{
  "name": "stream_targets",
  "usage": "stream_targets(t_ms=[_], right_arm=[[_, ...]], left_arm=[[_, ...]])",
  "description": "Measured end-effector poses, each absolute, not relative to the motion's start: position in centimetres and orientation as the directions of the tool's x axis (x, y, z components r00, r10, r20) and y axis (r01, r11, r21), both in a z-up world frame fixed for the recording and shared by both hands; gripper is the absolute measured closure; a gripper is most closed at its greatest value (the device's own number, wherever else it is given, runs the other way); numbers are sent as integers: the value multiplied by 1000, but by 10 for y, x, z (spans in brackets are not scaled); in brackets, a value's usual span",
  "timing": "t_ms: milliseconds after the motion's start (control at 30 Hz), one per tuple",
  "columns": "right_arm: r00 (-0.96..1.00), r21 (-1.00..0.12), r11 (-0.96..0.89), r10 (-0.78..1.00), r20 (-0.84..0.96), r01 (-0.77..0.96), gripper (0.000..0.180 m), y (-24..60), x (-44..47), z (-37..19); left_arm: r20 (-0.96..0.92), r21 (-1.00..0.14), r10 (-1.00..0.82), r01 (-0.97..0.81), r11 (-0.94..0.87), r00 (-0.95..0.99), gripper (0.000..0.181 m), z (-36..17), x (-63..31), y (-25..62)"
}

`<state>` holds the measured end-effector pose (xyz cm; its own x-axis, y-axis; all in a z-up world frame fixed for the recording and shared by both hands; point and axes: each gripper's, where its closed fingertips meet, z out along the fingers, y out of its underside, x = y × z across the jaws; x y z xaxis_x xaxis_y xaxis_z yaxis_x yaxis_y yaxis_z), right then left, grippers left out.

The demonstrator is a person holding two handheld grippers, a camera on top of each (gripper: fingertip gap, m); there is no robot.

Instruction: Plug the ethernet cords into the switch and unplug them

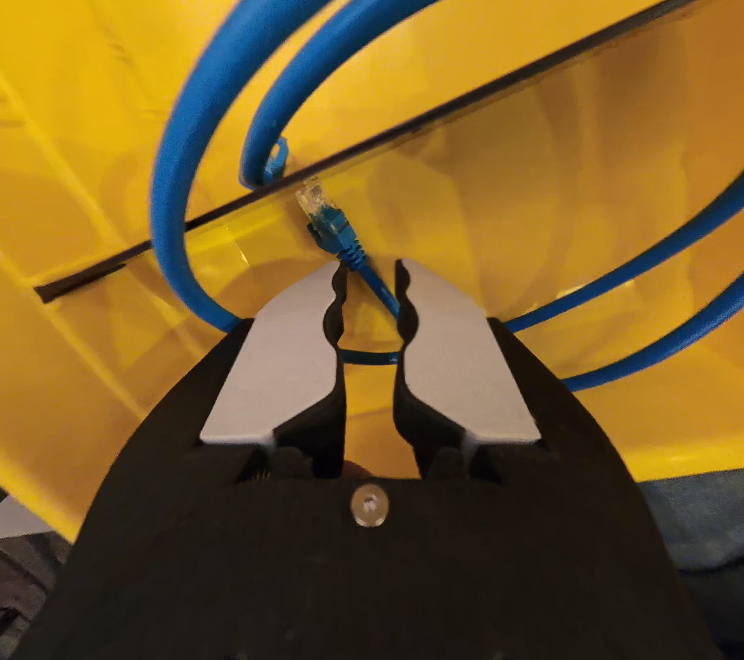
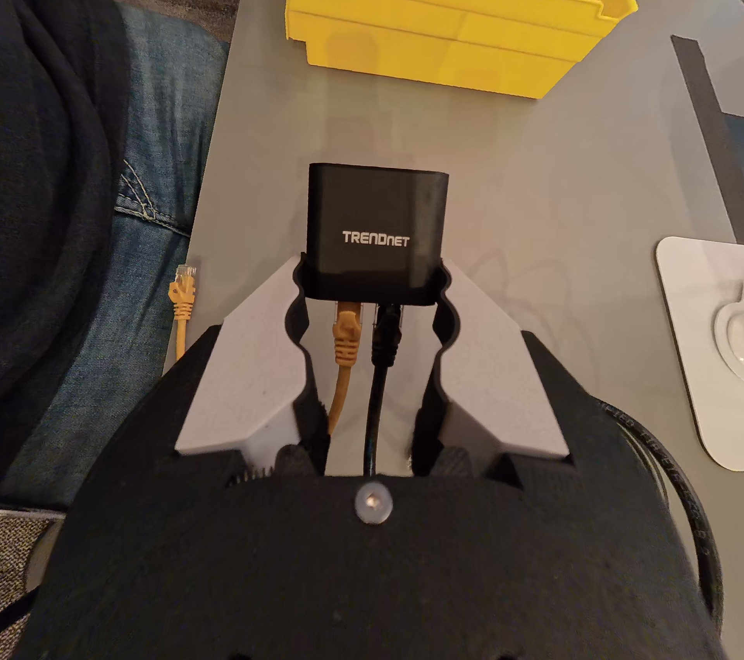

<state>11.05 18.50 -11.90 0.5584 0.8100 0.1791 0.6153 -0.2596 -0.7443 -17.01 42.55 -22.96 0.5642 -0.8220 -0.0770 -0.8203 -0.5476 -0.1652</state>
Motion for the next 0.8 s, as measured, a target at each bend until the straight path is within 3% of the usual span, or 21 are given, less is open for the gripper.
stream_targets(t_ms=[167, 400, 600, 800], right_arm=[[561, -750, -257, 808, 179, 609, 119, 185, 111, -118], [567, -753, -264, 806, 171, 602, 119, 187, 113, -119], [573, -756, -272, 803, 163, 596, 119, 190, 114, -115], [585, -759, -275, 794, 167, 590, 119, 192, 119, -105]], left_arm=[[-131, -210, -844, -846, -489, 520, 170, -229, -169, 432], [-455, -302, -817, -925, -232, 354, 173, -173, -155, 433], [-804, -268, -554, -963, 14, 216, 173, -94, -140, 432], [-962, -191, -239, -947, 258, 129, 173, -12, -103, 414]])
